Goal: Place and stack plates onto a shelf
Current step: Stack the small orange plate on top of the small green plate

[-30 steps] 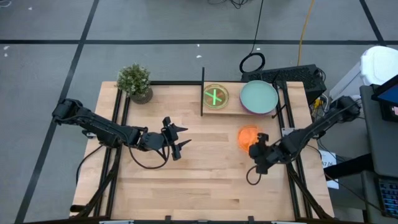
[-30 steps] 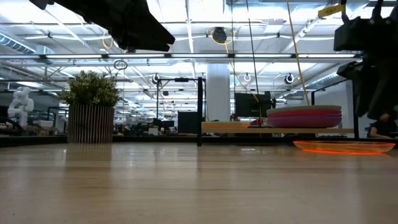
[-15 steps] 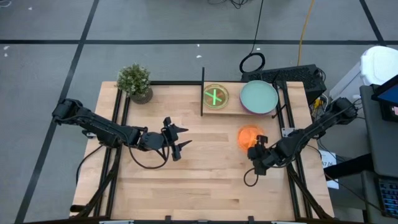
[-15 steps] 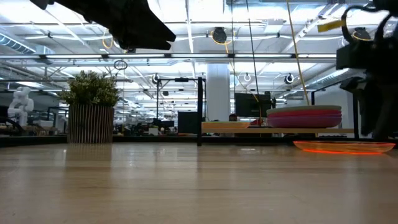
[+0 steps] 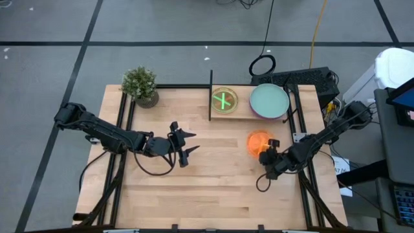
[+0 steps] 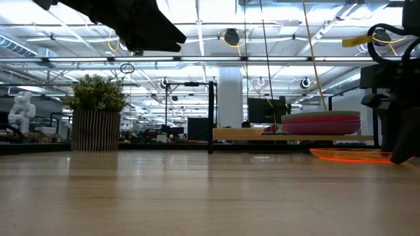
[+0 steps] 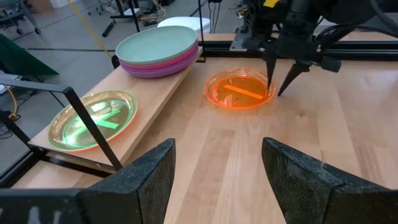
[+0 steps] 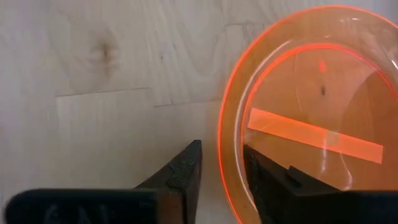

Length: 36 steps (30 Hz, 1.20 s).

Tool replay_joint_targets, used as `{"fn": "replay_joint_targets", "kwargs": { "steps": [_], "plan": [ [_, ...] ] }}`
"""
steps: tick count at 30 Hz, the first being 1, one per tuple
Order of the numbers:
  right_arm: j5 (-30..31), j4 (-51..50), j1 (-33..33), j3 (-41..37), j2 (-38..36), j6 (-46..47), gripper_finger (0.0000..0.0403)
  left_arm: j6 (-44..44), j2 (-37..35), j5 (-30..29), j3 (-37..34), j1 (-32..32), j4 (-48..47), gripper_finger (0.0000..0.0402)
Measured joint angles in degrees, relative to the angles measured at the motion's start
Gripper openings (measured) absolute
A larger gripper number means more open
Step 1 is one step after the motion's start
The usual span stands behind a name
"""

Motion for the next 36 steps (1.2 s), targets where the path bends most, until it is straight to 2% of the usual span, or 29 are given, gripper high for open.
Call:
{"fn": "replay_joint_targets", "kwargs": {
  "steps": [9, 26, 31, 36],
  "plan": [
    [0.4, 3.0, 0.0, -1.3, 0.0, -1.4, 0.0006, 0.4, 0.0, 0.0, 0.0, 0.1, 0.0, 0.0243],
    [3.8, 1.2, 0.0, 2.2, -3.8, -7.2, 0.0000, 0.4, 0.0, 0.0, 0.0, 0.2, -0.2, 0.0243],
    [4.3, -3.4, -0.7, 6.4, -3.9, -9.5, 0.0000, 0.4, 0.0, 0.0, 0.0, 0.2, -0.4, 0.0243],
    [5.1, -6.2, -1.7, 12.3, -3.9, -15.6, 0.0000, 0.3, 0.0, 0.1, 0.0, 0.2, -0.5, 0.0243]
  ]
}}
